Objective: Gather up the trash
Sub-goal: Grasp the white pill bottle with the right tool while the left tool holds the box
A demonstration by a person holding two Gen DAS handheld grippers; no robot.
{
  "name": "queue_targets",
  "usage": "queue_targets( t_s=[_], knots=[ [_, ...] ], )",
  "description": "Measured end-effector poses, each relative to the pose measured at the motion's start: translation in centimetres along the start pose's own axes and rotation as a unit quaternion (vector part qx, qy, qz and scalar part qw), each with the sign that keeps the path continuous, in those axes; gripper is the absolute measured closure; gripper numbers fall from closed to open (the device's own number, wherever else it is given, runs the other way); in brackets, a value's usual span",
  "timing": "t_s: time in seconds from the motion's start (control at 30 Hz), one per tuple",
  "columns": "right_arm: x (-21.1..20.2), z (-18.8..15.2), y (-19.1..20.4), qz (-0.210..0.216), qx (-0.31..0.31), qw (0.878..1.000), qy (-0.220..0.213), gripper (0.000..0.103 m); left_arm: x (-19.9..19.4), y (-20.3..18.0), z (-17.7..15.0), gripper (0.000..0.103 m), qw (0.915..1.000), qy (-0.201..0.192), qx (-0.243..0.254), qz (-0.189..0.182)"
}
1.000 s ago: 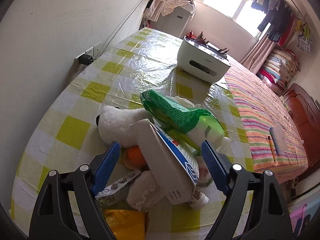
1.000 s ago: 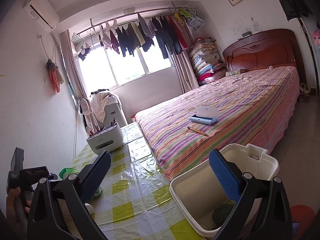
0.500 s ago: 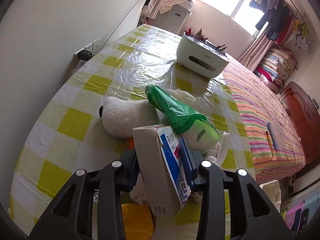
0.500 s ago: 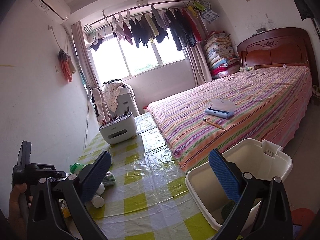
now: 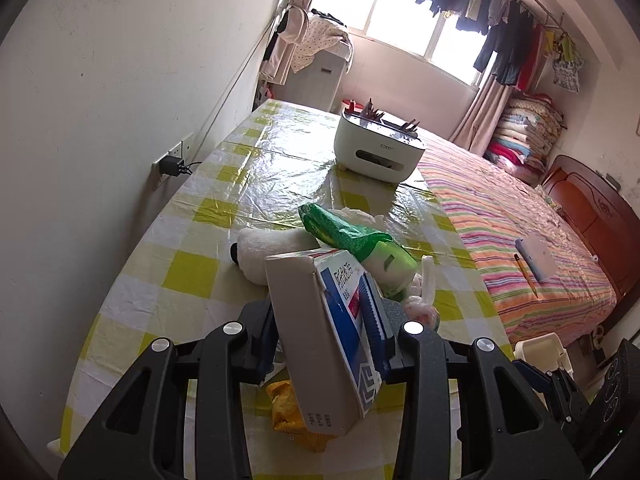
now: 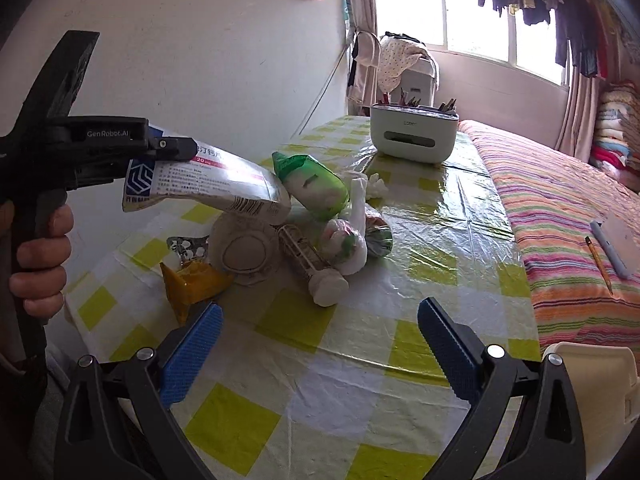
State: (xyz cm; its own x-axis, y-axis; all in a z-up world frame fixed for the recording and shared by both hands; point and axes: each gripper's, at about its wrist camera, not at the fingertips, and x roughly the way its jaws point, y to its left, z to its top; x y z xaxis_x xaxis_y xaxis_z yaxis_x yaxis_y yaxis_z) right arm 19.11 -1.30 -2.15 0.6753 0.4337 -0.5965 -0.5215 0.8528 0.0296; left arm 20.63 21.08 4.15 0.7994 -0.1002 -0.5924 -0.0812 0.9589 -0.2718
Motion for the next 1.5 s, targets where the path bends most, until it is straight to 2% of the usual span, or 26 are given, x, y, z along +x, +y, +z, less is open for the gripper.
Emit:
queue_targets(
  t_s=[0.17, 0.23, 0.33, 0.37, 0.6, 0.7, 0.97, 1.0, 1.03, 1.3, 1.5],
  knots=[
    [2.9, 0.8, 0.4, 0.031, -0.017, 0.998, 0.042, 0.01, -2.0, 0.0, 0.1, 0.066, 0.9995, -0.026, 0.008, -0.013],
    [3.7, 1.1, 0.4, 0.06, -0.024, 0.996, 0.054, 0.022, -2.4, 0.0, 0.1, 0.066, 0.9994, -0.028, 0.009, -0.017],
    [4.8, 1.6, 1.0, 0.073, -0.043, 0.994, 0.069, 0.036, -2.5, 0.0, 0.0, 0.066, 0.9994, -0.026, 0.007, -0.023],
    [5.2, 1.7, 1.1, 0.076, -0.046, 0.993, 0.075, 0.038, -2.6, 0.0, 0.0, 0.066, 0.9994, -0.025, 0.007, -0.025],
    [7.0, 3.1, 0.8, 0.077, -0.058, 0.992, 0.085, 0.039, -3.0, -0.2, -0.1, 0.066, 0.9989, -0.027, 0.011, -0.037],
    [8.4, 3.5, 1.0, 0.086, -0.066, 0.988, 0.106, 0.039, -3.0, -0.4, -0.3, 0.066, 0.9988, -0.025, 0.015, -0.038],
    [11.5, 3.6, 0.7, 0.053, -0.069, 0.987, 0.136, 0.039, -3.3, -0.6, -0.4, 0.065, 0.9985, -0.027, 0.016, -0.046],
    [11.7, 3.4, 0.5, 0.054, -0.063, 0.986, 0.141, 0.051, -3.2, -0.6, -0.4, 0.065, 0.9984, -0.026, 0.016, -0.047],
    [11.9, 3.3, 0.3, 0.06, -0.056, 0.986, 0.147, 0.072, -3.3, -0.6, -0.4, 0.065, 0.9984, -0.025, 0.015, -0.047],
    [10.9, 2.2, 0.4, 0.076, -0.045, 0.985, 0.146, 0.072, -3.4, -1.3, -0.5, 0.065, 0.9979, -0.026, 0.021, -0.056],
    [9.0, 0.8, 0.0, 0.061, -0.039, 0.987, 0.141, 0.072, -3.6, -2.2, -0.7, 0.065, 0.9974, -0.034, 0.032, -0.054]
  ],
)
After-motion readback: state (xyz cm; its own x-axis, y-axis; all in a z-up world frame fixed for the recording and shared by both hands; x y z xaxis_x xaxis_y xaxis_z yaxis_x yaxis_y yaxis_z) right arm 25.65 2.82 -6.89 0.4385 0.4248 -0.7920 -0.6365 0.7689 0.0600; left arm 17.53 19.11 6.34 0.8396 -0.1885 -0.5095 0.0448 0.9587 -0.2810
